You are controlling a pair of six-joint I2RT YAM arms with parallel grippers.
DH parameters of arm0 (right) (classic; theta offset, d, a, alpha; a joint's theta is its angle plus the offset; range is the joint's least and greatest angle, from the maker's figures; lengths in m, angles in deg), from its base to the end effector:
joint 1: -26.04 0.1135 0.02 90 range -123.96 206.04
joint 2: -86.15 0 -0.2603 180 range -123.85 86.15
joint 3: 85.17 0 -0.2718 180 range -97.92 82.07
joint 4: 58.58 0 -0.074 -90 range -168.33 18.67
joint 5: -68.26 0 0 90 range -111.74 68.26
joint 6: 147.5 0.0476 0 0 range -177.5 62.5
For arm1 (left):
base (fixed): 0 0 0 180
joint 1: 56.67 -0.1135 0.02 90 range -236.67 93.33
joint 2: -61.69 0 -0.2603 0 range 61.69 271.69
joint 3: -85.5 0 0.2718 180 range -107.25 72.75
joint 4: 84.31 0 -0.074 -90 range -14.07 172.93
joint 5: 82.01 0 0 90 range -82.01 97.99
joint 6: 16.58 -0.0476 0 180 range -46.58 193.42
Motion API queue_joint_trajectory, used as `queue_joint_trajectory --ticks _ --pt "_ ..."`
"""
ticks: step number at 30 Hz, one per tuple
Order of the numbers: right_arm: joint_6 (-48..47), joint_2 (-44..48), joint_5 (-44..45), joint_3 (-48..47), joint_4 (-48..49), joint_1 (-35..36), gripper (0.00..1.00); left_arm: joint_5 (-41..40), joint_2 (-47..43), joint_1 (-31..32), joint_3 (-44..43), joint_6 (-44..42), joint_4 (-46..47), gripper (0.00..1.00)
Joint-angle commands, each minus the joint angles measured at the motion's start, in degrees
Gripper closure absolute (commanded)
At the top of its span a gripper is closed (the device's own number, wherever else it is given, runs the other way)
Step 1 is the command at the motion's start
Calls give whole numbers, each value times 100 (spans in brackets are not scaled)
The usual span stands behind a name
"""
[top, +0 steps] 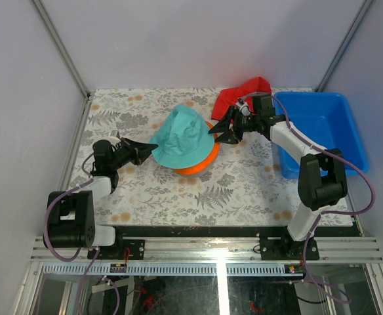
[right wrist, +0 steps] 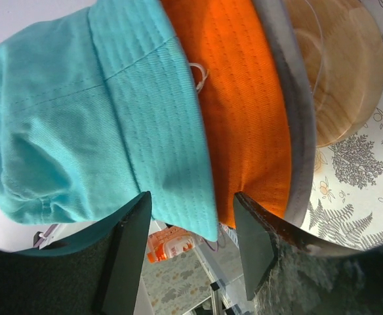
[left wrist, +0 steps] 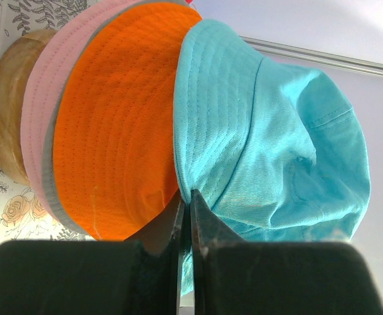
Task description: Stack the hats
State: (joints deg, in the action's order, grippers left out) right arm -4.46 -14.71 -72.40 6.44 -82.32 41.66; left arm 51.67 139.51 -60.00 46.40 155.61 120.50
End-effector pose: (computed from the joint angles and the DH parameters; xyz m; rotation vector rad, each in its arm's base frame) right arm 0.3931 0.1481 0.2489 0.2196 2.4090 1.5923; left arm 0.2838 -0.0164 0.1719 -0.8903 1.8795 -1.6006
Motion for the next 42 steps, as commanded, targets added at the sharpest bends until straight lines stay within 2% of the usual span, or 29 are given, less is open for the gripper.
queue_joint_trajectory --ticks 1,5,15,18,21,23,25,30,40,42 --pt "69 -7 -156 76 326 40 41 18 -30 -53 -140 -107 153 100" --pt "280 -38 -248 203 621 39 42 13 -12 -48 -142 -107 155 100" --pt "866 -21 -470 458 1301 60 55 -13 84 -51 -112 -142 196 100" --pt "1047 -13 -522 567 1506 56 69 -4 112 -46 -117 -142 215 100" --pt "1068 -38 -542 611 1516 56 90 -6 138 -49 -124 -179 204 100" --pt "1060 -55 -547 651 1517 56 100 0 169 -51 -110 -217 171 100" --pt "1061 -65 -547 707 1518 56 100 -24 182 -49 -79 -209 162 99" --pt "1014 -74 -551 798 1486 56 100 -119 181 -95 -4 -151 198 89" --pt "972 -65 -560 743 1412 55 100 -188 368 -180 -104 -1 419 88" --pt "940 -57 -563 730 1376 56 100 -180 446 -182 -152 61 529 91"
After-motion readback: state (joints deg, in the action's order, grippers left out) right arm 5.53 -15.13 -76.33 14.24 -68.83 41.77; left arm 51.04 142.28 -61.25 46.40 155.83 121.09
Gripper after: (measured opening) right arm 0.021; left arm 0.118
